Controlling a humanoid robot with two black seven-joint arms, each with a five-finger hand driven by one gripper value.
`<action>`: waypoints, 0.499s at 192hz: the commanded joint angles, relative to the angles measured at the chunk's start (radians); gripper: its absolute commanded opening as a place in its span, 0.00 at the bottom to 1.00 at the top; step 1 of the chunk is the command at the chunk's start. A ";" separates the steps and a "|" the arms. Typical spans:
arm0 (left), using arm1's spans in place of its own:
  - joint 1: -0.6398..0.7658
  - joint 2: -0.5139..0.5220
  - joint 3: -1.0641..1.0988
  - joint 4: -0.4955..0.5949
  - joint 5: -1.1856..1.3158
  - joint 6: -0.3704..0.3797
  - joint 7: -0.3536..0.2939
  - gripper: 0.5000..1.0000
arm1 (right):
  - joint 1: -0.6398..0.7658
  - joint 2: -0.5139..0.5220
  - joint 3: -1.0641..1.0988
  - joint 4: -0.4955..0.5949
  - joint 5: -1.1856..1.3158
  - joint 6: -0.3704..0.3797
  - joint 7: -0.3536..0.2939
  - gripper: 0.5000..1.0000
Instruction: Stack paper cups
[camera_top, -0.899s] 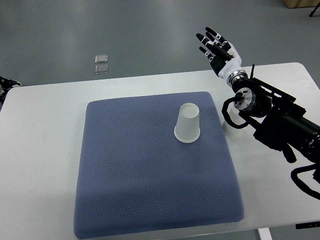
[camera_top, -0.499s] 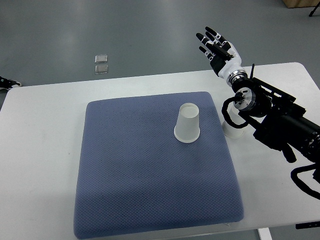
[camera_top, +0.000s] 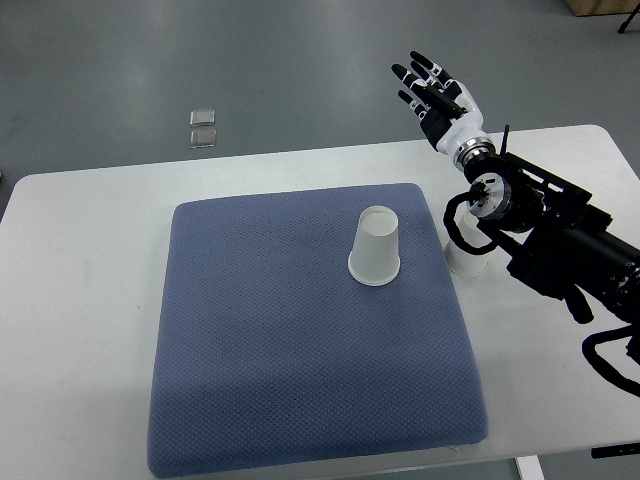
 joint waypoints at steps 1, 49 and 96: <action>0.000 0.000 -0.001 0.000 0.000 0.000 0.001 1.00 | 0.002 0.000 0.001 0.000 0.000 -0.011 0.000 0.83; 0.000 0.000 0.001 0.000 0.000 0.000 -0.001 1.00 | 0.017 -0.001 0.003 0.000 0.000 -0.020 0.000 0.83; 0.003 0.000 0.001 0.000 0.000 0.000 -0.001 1.00 | 0.037 -0.009 0.004 0.000 0.000 -0.031 0.000 0.83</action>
